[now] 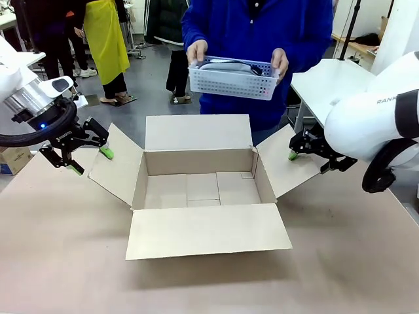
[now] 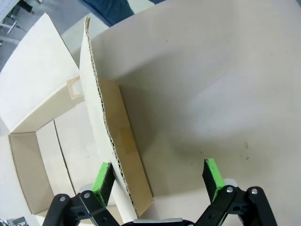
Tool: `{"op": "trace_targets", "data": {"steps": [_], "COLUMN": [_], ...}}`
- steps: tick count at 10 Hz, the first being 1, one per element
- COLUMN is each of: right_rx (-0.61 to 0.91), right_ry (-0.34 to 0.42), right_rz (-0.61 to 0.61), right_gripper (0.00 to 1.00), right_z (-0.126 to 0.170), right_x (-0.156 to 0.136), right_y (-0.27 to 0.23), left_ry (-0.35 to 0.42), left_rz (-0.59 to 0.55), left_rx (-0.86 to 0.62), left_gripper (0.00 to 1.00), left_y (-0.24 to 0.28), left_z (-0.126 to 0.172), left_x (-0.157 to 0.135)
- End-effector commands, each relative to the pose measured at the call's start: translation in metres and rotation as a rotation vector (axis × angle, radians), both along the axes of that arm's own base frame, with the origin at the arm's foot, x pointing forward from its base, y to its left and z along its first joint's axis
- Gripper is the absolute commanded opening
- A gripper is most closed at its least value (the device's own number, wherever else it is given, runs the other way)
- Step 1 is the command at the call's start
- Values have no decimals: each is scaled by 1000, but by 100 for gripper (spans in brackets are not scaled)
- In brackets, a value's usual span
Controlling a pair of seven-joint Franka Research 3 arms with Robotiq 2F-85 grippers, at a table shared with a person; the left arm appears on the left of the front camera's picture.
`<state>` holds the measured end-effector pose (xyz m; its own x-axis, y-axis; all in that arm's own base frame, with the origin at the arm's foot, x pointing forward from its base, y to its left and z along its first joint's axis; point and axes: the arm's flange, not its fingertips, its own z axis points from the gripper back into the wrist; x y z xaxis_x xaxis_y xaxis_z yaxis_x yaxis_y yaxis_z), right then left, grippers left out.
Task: Pack the gift set into the box.
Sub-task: Lift both hands away from the flaps of the Package Box.
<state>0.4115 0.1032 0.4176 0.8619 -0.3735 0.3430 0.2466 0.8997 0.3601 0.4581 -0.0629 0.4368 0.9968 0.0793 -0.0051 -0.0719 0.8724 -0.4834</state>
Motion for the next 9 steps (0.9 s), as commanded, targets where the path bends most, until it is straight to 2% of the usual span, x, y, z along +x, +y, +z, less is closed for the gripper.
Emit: {"op": "trace_targets", "data": {"steps": [1, 9], "right_rx": [-6, -6], "right_ry": [10, 10], "right_rz": [-22, -22], "right_gripper": [100, 100], "right_z": [6, 6], "right_x": [0, 0], "right_y": [2, 2], "left_ry": [4, 4], "left_rz": [9, 9], "left_rx": [15, 15], "left_gripper": [100, 100], "left_y": [0, 0], "left_z": [1, 1], "left_x": [-2, -2]}}
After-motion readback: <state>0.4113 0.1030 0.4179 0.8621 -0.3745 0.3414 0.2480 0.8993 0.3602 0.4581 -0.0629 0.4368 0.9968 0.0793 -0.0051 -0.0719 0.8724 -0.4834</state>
